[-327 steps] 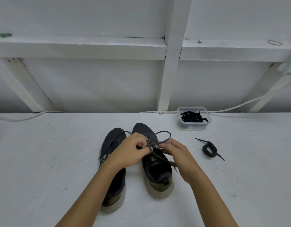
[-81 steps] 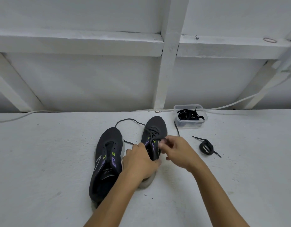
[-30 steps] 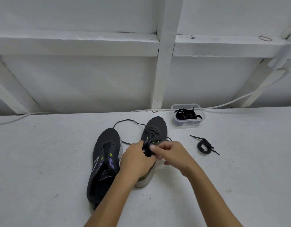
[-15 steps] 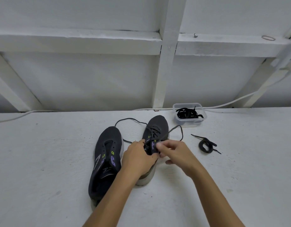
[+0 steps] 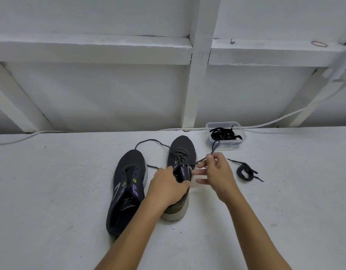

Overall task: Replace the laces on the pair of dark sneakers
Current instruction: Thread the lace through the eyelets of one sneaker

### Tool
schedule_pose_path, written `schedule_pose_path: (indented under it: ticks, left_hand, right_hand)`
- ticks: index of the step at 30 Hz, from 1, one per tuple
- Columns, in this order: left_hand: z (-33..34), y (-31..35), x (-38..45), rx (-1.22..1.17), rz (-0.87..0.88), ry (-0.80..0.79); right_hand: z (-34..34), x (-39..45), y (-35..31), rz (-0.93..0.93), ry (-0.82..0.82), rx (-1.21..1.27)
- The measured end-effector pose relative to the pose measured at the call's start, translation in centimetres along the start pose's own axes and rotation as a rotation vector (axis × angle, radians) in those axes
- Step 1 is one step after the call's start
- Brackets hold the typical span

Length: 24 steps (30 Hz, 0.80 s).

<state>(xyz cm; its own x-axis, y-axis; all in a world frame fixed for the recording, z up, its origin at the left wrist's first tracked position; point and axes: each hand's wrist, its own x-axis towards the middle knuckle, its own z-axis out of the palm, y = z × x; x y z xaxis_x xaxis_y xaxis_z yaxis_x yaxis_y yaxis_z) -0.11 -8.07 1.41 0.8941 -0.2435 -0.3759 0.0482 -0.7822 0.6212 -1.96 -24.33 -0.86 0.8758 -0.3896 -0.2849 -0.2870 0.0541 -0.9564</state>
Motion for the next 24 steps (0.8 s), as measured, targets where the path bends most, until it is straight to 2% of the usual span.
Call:
schedule_pose_path:
  ticks: [6, 11, 15, 21, 24]
  left_hand:
    - [0.4, 0.2, -0.1, -0.049, -0.031, -0.002]
    - [0.2, -0.3, -0.2, -0.29, -0.094, -0.066]
    - [0.1, -1.2, 0.5, -0.317, -0.044, 0.148]
    - [0.3, -0.5, 1.6, -0.342, 0.0, 0.215]
    - [0.2, -0.1, 2.2, -0.273, 0.007, 0.186]
  right_hand:
    - [-2.3, -0.3, -1.1, 0.016, -0.001, -0.215]
    - [-1.5, -1.8, -0.8, -0.049, -0.15, -0.447]
    - [-0.5, -3.4, -1.6, -0.107, -0.25, -0.669]
    - [0.9, -3.8, -0.7, -0.157, -0.144, -0.862]
    - [1.2, -3.7, -0.6, -0.172, -0.119, -0.881]
